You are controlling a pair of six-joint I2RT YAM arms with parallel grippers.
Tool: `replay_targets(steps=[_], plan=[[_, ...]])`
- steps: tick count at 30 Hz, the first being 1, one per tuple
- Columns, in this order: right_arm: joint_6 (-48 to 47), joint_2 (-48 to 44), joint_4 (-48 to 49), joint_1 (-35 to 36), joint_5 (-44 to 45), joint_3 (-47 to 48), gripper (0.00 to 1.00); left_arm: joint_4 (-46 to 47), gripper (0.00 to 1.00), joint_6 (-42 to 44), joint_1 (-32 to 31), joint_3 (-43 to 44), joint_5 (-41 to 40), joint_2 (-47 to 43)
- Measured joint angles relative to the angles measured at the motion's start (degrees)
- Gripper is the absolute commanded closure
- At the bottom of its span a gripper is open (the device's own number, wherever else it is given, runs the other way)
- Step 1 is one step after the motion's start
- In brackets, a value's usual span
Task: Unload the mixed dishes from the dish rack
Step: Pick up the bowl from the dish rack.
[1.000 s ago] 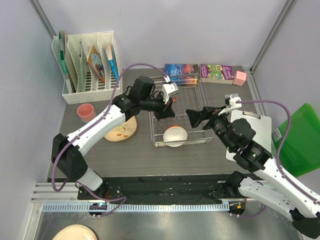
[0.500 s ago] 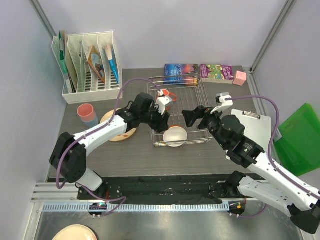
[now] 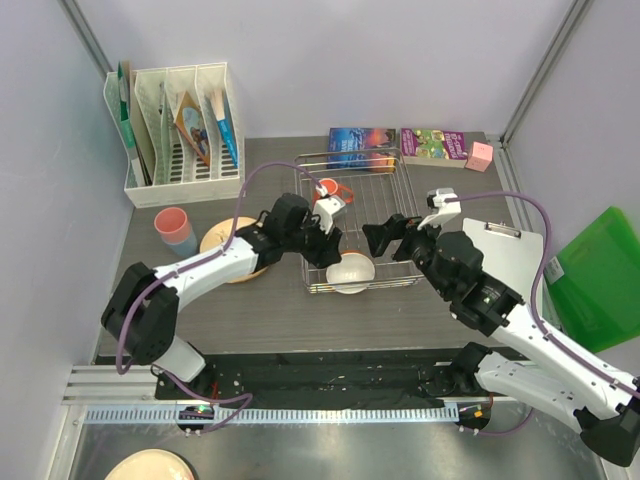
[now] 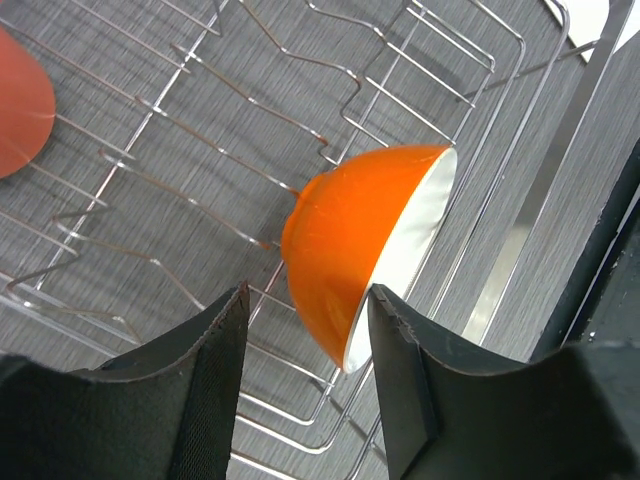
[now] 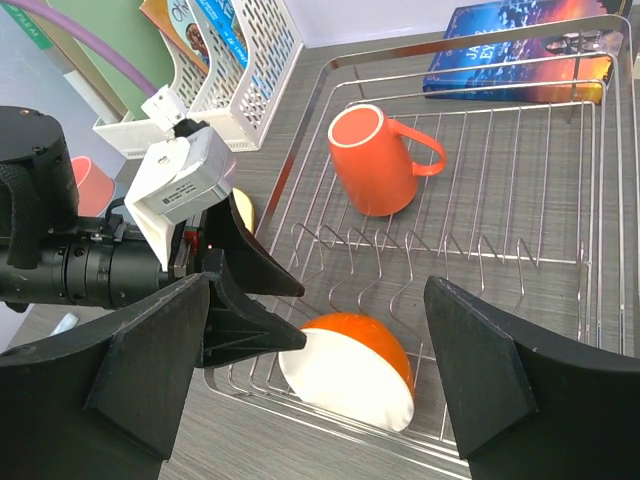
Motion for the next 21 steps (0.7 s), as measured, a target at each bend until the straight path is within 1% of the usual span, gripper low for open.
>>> replay_targets(steps=[6, 9, 10, 12, 13, 14, 18, 21], plan=[[0.0, 0.8, 0.2, 0.0, 0.2, -0.2, 0.06, 2.6, 0.58, -0.5, -2.3, -0.2, -1.1, 1.9], [0.0, 1.0, 0.3, 0.0, 0.3, -0.4, 0.06, 3.4, 0.66, -0.9, -3.7, -0.7, -2.4, 3.5], [0.0, 1.0, 0.3, 0.0, 0.4, -0.4, 0.06, 3.8, 0.75, -0.8, -3.9, -0.9, -3.4, 4.1], [0.0, 1.1, 0.3, 0.0, 0.4, -0.5, 0.06, 4.2, 0.85, -0.4, -4.3, -0.9, -4.2, 4.6], [0.0, 1.1, 0.3, 0.0, 0.4, -0.7, 0.06, 4.3, 0.95, 0.0, -4.5, -1.0, -4.7, 4.6], [0.0, 1.1, 0.3, 0.0, 0.5, -0.8, 0.06, 4.3, 0.99, 0.9, -5.0, -1.0, -5.8, 4.6], [0.0, 1.1, 0.3, 0.0, 0.5, -1.2, 0.06, 4.9, 1.00, 2.0, -5.9, -1.3, -11.2, 4.5], [0.0, 0.9, 0.3, 0.0, 0.7, -1.3, 0.06, 5.4, 1.00, 3.1, -5.9, -1.6, -13.0, 4.4]])
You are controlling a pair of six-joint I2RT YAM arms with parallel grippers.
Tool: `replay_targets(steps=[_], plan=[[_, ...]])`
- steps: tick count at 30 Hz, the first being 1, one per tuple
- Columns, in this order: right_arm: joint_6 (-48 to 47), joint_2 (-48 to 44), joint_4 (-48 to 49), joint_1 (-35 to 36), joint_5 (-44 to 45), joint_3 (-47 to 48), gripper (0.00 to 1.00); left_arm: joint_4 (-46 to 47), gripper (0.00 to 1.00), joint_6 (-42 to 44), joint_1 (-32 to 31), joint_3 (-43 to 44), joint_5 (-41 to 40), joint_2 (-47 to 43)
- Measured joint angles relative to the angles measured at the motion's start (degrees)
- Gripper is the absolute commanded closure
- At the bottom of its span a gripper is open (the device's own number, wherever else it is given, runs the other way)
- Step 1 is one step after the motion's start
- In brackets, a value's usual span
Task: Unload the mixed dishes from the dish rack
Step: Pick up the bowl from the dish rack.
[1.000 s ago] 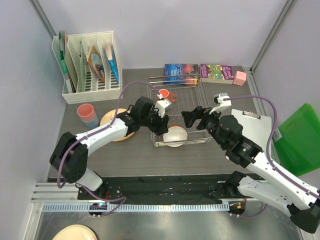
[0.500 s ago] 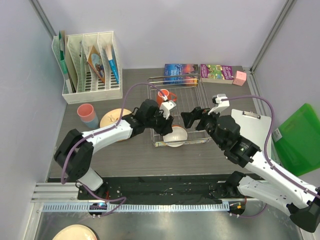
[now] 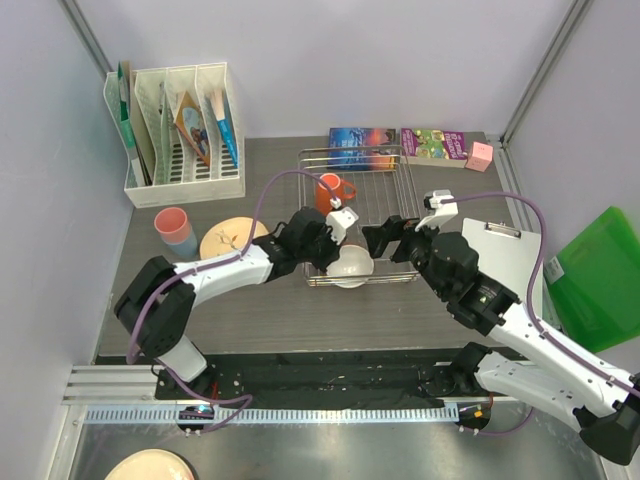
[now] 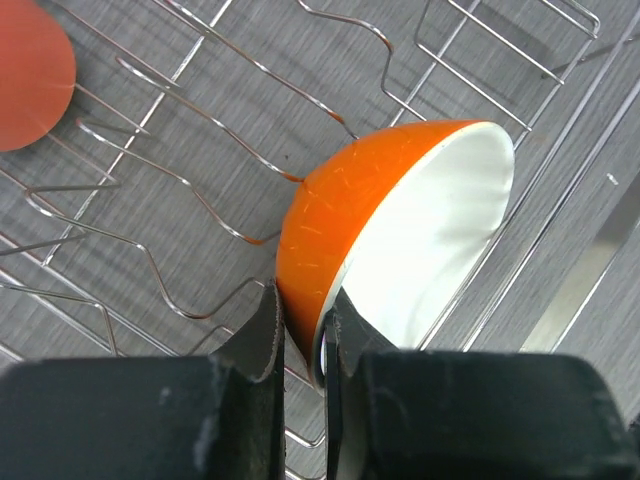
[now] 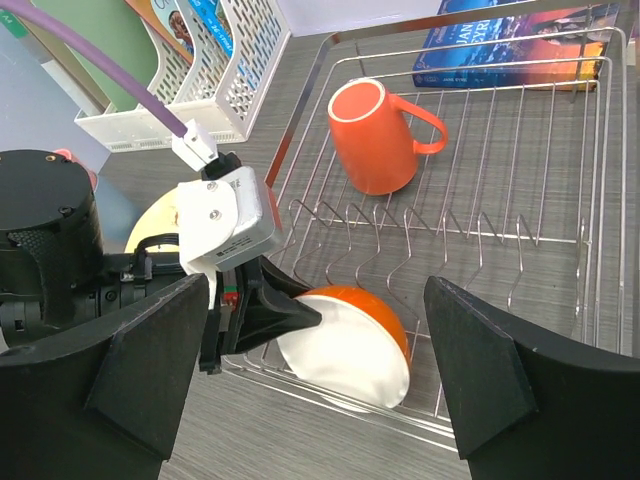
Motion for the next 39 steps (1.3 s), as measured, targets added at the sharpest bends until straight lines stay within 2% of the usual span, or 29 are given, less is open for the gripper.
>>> replay_targets(steps=[10, 15, 26, 35, 39], plan=[[0.2, -0.7, 0.0, 0.0, 1.4, 0.0, 0.06, -2.8, 1.00, 1.6, -1.9, -0.3, -5.8, -4.5], [0.5, -0.7, 0.0, 0.0, 2.8, -0.2, 0.06, -3.8, 1.00, 2.9, -5.4, -0.9, -10.6, -8.0], [1.9, -0.7, -0.3, 0.0, 5.9, -1.3, 0.04, 2.5, 1.00, 2.4, -8.5, -5.2, -13.0, -8.6], [5.0, 2.3, -6.8, 0.0, 14.4, -0.4, 0.02, 3.5, 1.00, 0.3, -8.7, -6.3, -18.5, -12.4], [5.6, 6.2, -11.8, -0.1, 15.4, 4.2, 0.03, -1.3, 1.00, -2.3, -8.7, -1.1, -24.5, -16.1]])
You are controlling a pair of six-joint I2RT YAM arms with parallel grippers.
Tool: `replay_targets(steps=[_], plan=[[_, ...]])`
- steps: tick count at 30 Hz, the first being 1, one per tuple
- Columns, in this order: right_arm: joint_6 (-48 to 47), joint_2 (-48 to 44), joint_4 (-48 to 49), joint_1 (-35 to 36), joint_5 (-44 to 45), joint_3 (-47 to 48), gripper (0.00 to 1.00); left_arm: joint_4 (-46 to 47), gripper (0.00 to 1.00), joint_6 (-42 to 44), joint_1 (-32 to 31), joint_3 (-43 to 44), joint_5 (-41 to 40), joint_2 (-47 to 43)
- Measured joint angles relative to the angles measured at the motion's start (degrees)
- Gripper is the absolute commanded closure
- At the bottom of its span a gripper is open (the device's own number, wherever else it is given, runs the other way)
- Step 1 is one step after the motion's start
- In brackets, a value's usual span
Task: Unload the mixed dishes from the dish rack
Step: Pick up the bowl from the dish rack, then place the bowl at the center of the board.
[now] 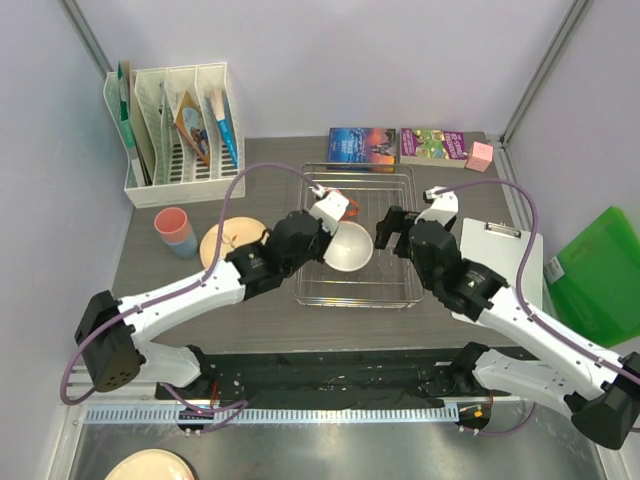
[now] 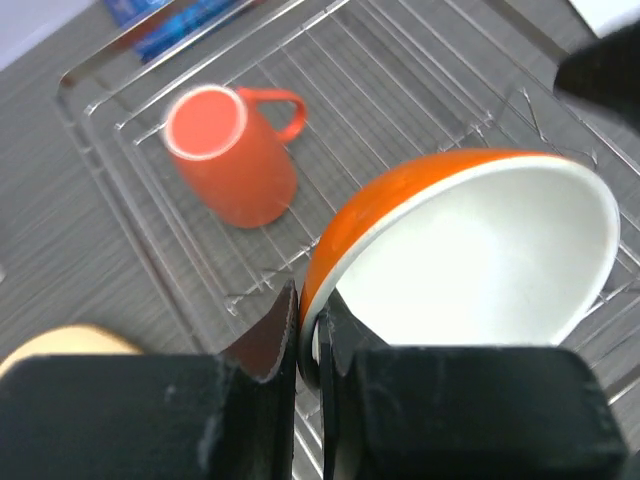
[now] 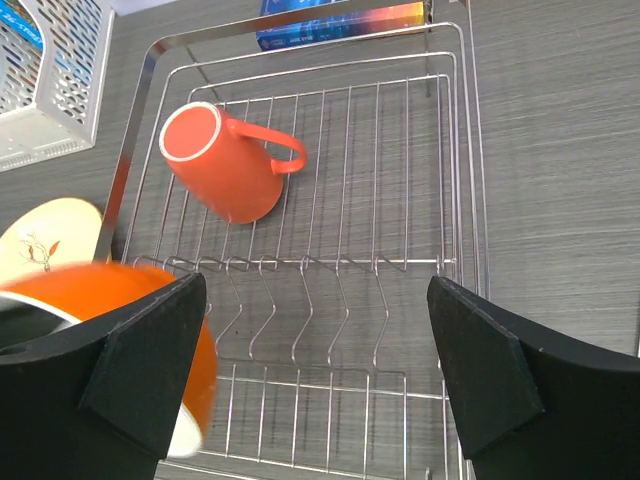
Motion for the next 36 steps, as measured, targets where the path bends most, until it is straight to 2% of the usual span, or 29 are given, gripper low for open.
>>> replay_targets(steps=[5, 8, 11, 18, 26, 29, 32, 36], plan=[[0.2, 3.3, -4.3, -0.5, -0.5, 7.8, 0.05, -18.1, 1.00, -5.6, 0.6, 23.9, -6.5, 6.1], [-0.1, 3.3, -5.7, -0.6, -1.1, 10.0, 0.07, -24.5, 1.00, -9.2, 1.1, 32.5, -7.0, 9.8], [-1.0, 3.3, -7.8, -0.9, -1.1, 11.1, 0.08, -30.5, 1.00, -11.9, 1.1, 36.7, -6.9, 12.8], [-1.9, 5.3, -9.5, -0.7, -2.6, 12.3, 0.11, -40.2, 1.00, -15.4, 1.1, 39.0, -3.1, 17.4], [-1.5, 5.0, -6.6, -0.2, -5.5, 14.6, 0.14, -43.0, 1.00, -17.2, 0.8, 40.5, 2.5, 20.4], [-1.2, 6.8, -6.5, -0.2, -7.3, 16.6, 0.21, -43.0, 1.00, -17.6, 1.0, 40.5, 3.9, 20.4], [-0.7, 8.7, -6.7, -0.1, -9.3, 16.8, 0.35, -43.0, 1.00, -18.0, 1.1, 40.8, 5.0, 20.4], [0.1, 9.7, -6.8, -0.2, -11.7, 16.0, 0.39, -43.3, 1.00, -18.6, 1.3, 41.7, 5.7, 20.5]])
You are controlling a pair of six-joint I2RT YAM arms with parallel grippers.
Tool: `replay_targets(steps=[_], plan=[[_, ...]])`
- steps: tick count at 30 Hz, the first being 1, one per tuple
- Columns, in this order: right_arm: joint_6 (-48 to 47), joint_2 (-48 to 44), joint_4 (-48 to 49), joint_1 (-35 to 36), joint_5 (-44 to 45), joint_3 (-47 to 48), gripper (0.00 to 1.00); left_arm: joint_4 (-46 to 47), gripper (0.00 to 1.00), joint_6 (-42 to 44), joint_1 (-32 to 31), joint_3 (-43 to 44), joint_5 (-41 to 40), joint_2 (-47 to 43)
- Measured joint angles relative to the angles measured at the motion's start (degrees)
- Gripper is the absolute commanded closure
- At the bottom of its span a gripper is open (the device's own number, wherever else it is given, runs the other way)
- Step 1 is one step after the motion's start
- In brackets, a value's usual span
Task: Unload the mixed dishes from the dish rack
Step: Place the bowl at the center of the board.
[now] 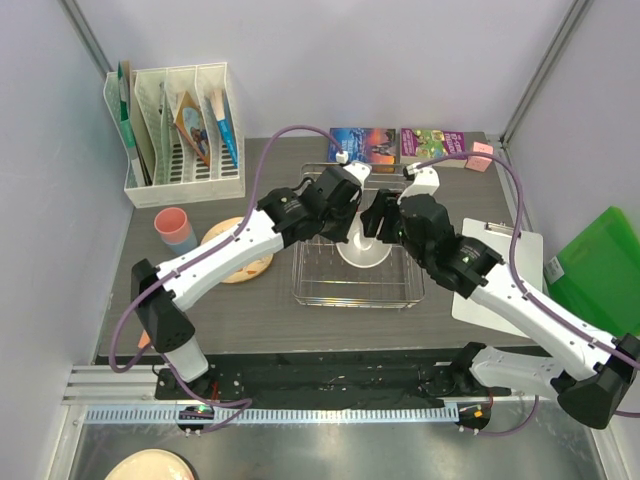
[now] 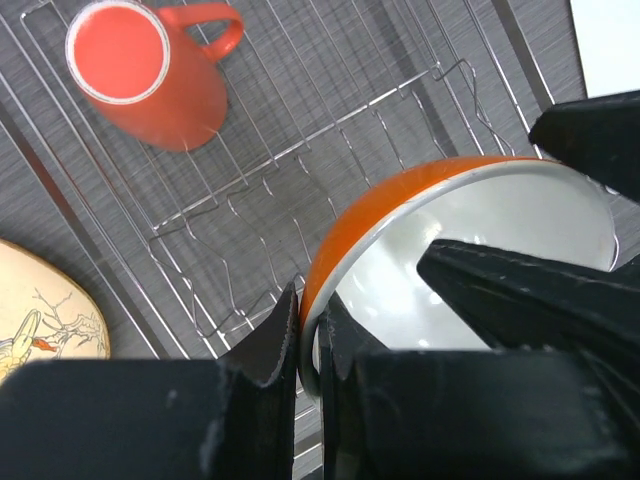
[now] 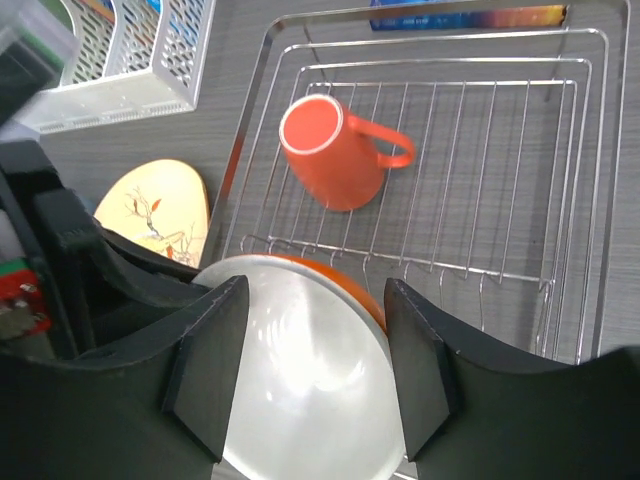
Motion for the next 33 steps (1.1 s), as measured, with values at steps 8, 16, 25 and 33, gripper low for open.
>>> replay_targets(steps=[8, 16, 25, 33], plan=[[1.5, -1.4, -0.1, 0.0, -1.0, -3.3, 0.46, -0.9, 1.00, -0.1, 0.3, 0.4, 0.5, 0.0], [2.4, -3.1, -1.0, -0.3, -1.4, -5.8, 0.71, -2.3, 1.00, 0.0, 0.7, 0.4, 0.3, 0.0], [2.7, -2.9, -1.3, -0.4, -3.5, -7.0, 0.67, -3.6, 1.00, 0.0, 1.0, 0.4, 0.5, 0.0], [2.3, 1.2, -1.6, -0.4, -5.3, -7.0, 0.99, -4.3, 1.00, 0.3, 1.4, -0.3, -0.4, -0.3]])
